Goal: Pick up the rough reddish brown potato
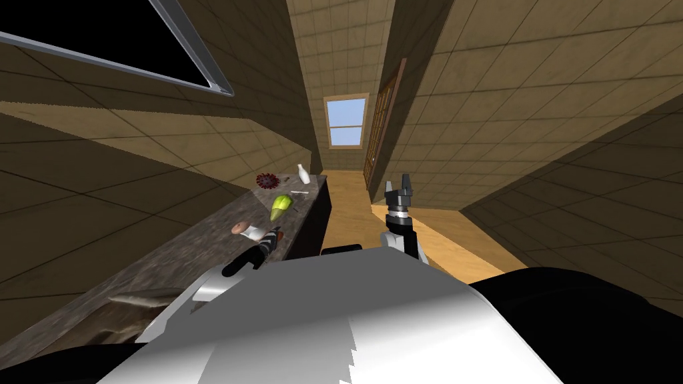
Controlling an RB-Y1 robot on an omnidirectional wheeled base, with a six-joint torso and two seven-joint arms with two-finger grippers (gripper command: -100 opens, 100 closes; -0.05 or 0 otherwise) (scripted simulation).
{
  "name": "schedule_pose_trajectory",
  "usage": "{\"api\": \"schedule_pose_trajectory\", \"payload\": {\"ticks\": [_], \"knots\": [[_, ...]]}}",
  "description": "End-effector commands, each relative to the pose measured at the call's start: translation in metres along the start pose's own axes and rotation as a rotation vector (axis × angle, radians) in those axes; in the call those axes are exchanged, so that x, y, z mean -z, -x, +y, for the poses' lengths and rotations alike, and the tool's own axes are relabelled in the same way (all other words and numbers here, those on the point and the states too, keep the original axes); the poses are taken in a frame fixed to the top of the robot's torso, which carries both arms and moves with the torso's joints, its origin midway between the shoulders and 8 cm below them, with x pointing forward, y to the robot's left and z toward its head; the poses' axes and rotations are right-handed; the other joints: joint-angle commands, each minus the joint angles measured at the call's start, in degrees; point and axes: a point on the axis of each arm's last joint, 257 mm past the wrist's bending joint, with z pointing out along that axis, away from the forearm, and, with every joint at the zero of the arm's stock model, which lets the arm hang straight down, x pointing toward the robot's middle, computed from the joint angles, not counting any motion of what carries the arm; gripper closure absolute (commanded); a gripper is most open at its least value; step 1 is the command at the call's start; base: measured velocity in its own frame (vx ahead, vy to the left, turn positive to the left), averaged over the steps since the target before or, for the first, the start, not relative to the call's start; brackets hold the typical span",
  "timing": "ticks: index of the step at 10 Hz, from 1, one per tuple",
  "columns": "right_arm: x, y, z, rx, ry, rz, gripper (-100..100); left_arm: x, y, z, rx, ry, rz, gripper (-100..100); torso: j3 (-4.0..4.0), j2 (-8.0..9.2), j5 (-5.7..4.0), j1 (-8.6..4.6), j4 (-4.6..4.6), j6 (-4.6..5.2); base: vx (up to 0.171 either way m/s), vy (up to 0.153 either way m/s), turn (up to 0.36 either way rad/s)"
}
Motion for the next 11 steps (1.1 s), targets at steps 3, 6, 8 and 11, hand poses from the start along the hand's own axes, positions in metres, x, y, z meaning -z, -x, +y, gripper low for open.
{"api": "schedule_pose_trajectory", "payload": {"ticks": [3, 6, 8, 11], "knots": [[0.0, 0.0, 0.0, 0.0, 0.0, 0.0, 0, -0.017, 0.016, 0.0, 0.033, 0.008, -0.03, -100, -0.03, -0.05, 0.0, 0.0, -0.01, 0.01, -0.063, -0.006, -0.128], [0.0, 0.0, 0.0, 0.0, 0.0, 0.0, 0, -0.015, 0.012, 0.002, 0.029, 0.011, -0.026, 100, -0.11, -0.22, -0.03, 0.02, -0.01, 0.01, -0.012, -0.001, -0.002], [0.0, 0.0, 0.0, 0.0, 0.0, 0.0, 0, -0.015, 0.012, 0.002, 0.029, 0.009, -0.026, 100, -0.13, -0.25, -0.01, 0.03, -0.04, -0.01, 0.0, 0.0, 0.0], [0.0, 0.0, 0.0, 0.0, 0.0, 0.0, 0, -0.006, 0.006, 0.001, 0.012, 0.003, -0.011, 100, -0.15, -0.27, -0.01, 0.03, -0.05, -0.02, 0.015, 0.005, 0.061]]}}
